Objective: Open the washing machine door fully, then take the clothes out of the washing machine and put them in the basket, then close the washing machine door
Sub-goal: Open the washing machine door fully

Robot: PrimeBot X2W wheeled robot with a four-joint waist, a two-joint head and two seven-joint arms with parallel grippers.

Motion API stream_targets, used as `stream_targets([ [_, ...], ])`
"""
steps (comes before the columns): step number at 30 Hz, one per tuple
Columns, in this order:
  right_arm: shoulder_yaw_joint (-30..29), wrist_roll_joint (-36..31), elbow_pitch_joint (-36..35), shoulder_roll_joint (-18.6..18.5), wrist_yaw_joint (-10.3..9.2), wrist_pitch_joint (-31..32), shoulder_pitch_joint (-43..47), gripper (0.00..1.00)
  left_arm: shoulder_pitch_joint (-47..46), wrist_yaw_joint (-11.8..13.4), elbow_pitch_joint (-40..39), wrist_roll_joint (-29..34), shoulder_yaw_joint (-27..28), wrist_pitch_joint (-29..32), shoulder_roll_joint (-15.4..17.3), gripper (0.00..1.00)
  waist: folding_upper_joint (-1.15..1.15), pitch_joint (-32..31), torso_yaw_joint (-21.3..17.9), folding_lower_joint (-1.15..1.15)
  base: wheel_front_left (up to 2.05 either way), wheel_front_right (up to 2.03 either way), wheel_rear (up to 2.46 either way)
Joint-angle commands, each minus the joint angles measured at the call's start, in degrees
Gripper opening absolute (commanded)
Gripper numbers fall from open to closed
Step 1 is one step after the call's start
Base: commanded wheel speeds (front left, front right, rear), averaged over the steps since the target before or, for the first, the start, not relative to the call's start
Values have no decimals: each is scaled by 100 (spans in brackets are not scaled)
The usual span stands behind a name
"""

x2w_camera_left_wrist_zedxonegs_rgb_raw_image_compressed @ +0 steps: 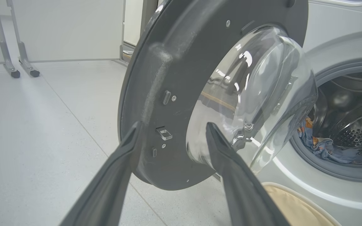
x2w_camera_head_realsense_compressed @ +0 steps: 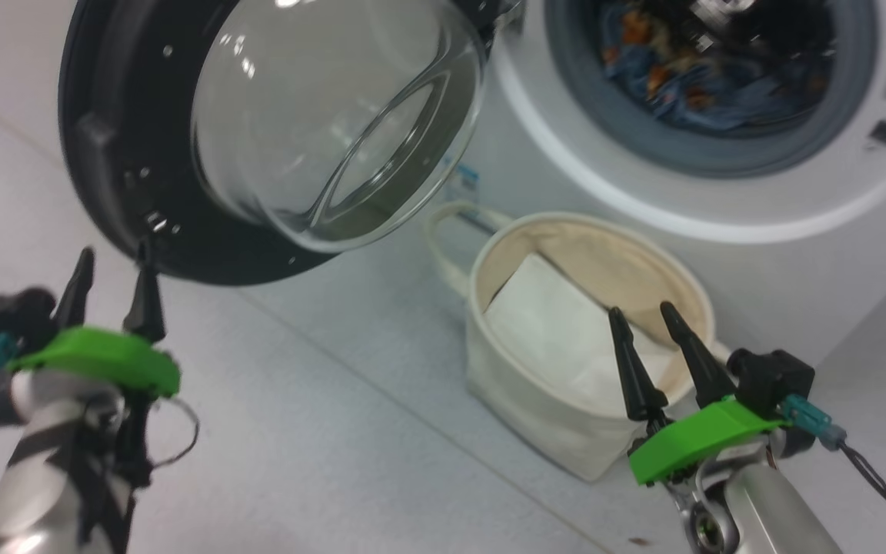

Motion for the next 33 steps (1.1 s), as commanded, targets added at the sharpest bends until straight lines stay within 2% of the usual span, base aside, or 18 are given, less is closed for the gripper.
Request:
stream_targets([
  [1,89,56,-159,85,35,-65,-6,100,62,6,-348,63,164,-30,372,100,0,-428,-409,0,0,0,0],
  [6,66,146,-319,95,35,-69,170,100,952,21,-1325,102,173,86,683,100,0,-661,-951,0,0,0,0],
  [13,51,134,-456,97,35,-70,229,100,1952,-64,-2751,-176,169,256,889,100,0,-700,-1821,0,0,0,0],
  [18,40,107,-503,98,35,-70,191,100,2411,-101,-3481,-340,77,379,1089,100,0,-641,-2432,0,0,0,0],
  [26,78,97,-489,98,35,-71,80,100,2717,-63,-3792,-617,292,436,1262,100,0,-517,-3253,0,0,0,0],
  [33,38,45,-414,98,35,-71,131,100,2668,-46,-3603,-822,345,504,1276,100,0,-578,-3462,0,0,0,0],
])
